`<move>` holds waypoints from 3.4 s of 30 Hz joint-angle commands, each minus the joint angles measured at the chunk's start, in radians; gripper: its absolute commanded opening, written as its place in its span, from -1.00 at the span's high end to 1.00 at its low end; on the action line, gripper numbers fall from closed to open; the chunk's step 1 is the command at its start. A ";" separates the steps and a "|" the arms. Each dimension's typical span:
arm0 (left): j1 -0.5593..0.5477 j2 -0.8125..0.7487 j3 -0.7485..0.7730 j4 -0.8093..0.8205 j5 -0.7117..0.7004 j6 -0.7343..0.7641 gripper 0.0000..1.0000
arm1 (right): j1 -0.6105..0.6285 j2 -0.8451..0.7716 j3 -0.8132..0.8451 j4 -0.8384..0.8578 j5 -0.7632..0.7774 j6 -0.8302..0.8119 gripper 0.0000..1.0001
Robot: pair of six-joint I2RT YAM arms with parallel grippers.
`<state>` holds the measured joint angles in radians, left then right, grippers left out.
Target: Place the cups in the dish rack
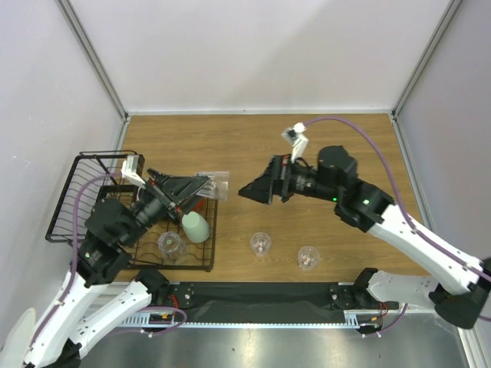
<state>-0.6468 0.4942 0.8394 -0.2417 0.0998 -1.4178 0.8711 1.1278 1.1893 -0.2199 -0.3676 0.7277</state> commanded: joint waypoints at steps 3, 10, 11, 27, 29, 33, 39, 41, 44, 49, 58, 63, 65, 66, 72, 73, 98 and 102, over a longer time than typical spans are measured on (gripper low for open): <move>-0.001 0.130 0.236 -0.287 -0.075 0.349 0.99 | -0.053 -0.112 0.076 -0.120 0.042 -0.054 -0.93; 0.001 0.319 0.557 -0.636 -0.333 0.657 0.99 | -0.132 -0.184 0.055 -0.211 0.038 -0.062 -0.95; 0.001 0.332 0.588 -0.684 -0.372 0.686 0.99 | -0.142 -0.194 0.052 -0.214 0.030 -0.063 -0.95; 0.188 0.454 0.785 -0.930 -0.950 0.807 0.99 | -0.199 -0.155 0.016 -0.210 -0.077 -0.051 -0.96; 0.220 0.469 0.785 -0.930 -0.956 0.801 0.99 | -0.204 -0.145 0.016 -0.211 -0.097 -0.054 -0.96; 0.282 0.498 0.793 -0.947 -0.995 0.793 0.99 | -0.224 -0.115 0.039 -0.255 -0.128 -0.085 -0.96; 0.380 0.544 0.756 -1.019 -0.993 0.663 0.99 | -0.306 -0.077 0.099 -0.343 -0.180 -0.151 -0.96; 0.395 0.550 0.739 -1.013 -0.989 0.634 0.99 | -0.345 -0.083 0.112 -0.357 -0.194 -0.166 -0.96; 0.435 0.547 0.721 -0.958 -0.974 0.675 0.99 | -0.383 -0.082 0.139 -0.392 -0.209 -0.191 -0.97; 0.535 0.607 0.791 -0.906 -0.996 0.753 0.99 | -0.437 -0.088 0.156 -0.432 -0.222 -0.215 -0.97; 0.602 0.696 0.764 -0.886 -0.947 0.729 0.99 | -0.477 -0.095 0.132 -0.472 -0.235 -0.266 -0.97; 0.656 0.742 0.756 -0.878 -0.902 0.709 0.99 | -0.471 -0.112 0.102 -0.486 -0.220 -0.283 -0.97; 0.687 0.748 0.735 -0.878 -0.896 0.691 0.99 | -0.462 -0.128 0.098 -0.489 -0.211 -0.290 -0.98; 0.711 0.748 0.707 -0.878 -0.879 0.685 1.00 | -0.457 -0.134 0.099 -0.489 -0.208 -0.294 -0.98; 0.769 0.745 0.629 -0.852 -0.790 0.649 1.00 | -0.463 -0.148 0.133 -0.518 -0.188 -0.317 -0.99; 0.773 0.756 0.623 -0.849 -0.778 0.651 0.99 | -0.465 -0.149 0.136 -0.521 -0.185 -0.318 -0.99; 0.812 0.854 0.629 -0.834 -0.772 0.571 0.99 | -0.514 -0.048 0.113 -0.434 -0.267 -0.290 -0.99; 0.820 0.853 0.612 -0.824 -0.739 0.556 0.99 | -0.497 -0.036 0.134 -0.455 -0.246 -0.318 -0.99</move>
<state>0.1551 1.3369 1.4452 -1.0721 -0.6834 -0.8192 0.3592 1.0870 1.2758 -0.6983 -0.6109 0.4404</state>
